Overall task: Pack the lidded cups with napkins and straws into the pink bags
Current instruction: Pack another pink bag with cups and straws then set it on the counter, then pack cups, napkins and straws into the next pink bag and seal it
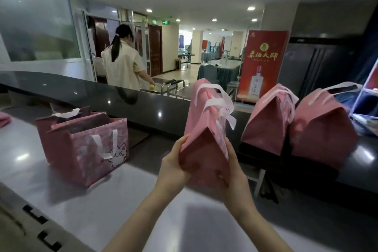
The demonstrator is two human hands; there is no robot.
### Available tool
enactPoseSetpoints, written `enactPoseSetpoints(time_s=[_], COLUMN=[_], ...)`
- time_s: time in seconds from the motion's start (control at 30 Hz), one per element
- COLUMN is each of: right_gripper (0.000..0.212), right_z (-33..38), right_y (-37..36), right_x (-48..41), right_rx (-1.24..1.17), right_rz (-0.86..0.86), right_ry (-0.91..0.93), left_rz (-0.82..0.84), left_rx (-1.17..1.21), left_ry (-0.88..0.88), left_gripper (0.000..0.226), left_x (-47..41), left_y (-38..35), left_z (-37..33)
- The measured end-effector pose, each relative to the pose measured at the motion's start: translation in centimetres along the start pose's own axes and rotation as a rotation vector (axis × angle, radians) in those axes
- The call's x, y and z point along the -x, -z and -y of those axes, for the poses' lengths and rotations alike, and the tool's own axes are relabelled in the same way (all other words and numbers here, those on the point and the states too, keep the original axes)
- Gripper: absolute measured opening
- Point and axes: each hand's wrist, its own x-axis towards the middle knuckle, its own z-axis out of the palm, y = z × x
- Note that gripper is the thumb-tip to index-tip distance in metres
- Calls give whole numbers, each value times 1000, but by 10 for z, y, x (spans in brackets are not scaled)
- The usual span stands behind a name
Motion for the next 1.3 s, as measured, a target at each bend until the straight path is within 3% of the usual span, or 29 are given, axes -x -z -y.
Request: enactPoseSetpoints(time_s=[0.23,0.53,0.8,1.0,1.07,1.17,1.3], right_gripper=[101,99,105,94,88,77,66], right_z=[-37,-106,-139,-145,-139,-123,-99], right_y=[-8,5,-9,-16,-18,-25,-60], right_x=[-75,-163,-212,-223,-216,-203,-196], right_rx=[-59,106,199,232,242,372,389], right_rz=[-90,-158,-212,-245,-292,-363,-256], right_ry=[-3,-135,-173,-197,-137,98,344], left_rz=[56,230,222,181,192,226,123], left_rx=[-6,-56,-63,-104,-124,-157,-271], left_ry=[-37,8,-12,-3,-15,-22,0], left_gripper=[76,71,73,70,70,69,66], left_x=[-91,-198,-246,-263,-261,-250,-224], left_y=[-22,-83,-108,-115,-108,-83,-18], left_z=[31,81,111,123,126,137,154])
